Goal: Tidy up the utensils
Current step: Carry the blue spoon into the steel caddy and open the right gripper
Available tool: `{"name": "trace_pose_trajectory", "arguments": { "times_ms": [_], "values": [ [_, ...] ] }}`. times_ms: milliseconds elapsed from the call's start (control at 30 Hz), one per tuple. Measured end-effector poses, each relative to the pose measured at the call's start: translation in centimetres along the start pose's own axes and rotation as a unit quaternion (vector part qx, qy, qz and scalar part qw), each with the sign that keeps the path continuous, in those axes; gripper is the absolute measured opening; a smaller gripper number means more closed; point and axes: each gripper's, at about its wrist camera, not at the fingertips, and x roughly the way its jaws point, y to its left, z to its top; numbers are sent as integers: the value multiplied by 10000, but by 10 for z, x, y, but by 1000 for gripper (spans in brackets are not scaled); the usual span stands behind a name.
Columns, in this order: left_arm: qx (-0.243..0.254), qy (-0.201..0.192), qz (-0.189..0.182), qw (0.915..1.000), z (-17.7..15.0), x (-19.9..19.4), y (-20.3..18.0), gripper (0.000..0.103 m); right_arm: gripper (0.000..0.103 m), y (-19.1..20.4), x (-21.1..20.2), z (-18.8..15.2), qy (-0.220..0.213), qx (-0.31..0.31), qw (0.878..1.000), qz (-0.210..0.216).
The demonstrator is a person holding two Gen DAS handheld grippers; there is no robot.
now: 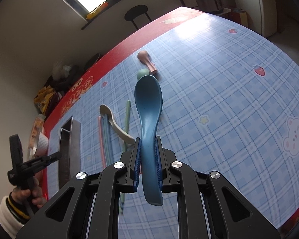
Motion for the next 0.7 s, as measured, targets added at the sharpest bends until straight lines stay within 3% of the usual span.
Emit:
{"name": "trace_pose_trajectory", "arguments": {
  "times_ms": [200,267,333,567,700],
  "values": [
    [144,-480,483,9976,-23,-41,21,64,14,53,28,-9,397,-425,9981,178],
    [115,-604,655,9960,-31,-52,33,81,14,73,40,-14,559,-573,9965,249],
    [46,-743,830,9938,-38,-63,44,88,14,95,54,-17,742,-681,9944,308],
    [-156,-878,1159,9893,-57,-84,76,95,14,182,100,-29,1148,-1151,9853,517],
    [-378,-910,1240,9874,-62,-88,95,96,14,225,128,-34,1315,-1429,9802,397]
  ]
}}
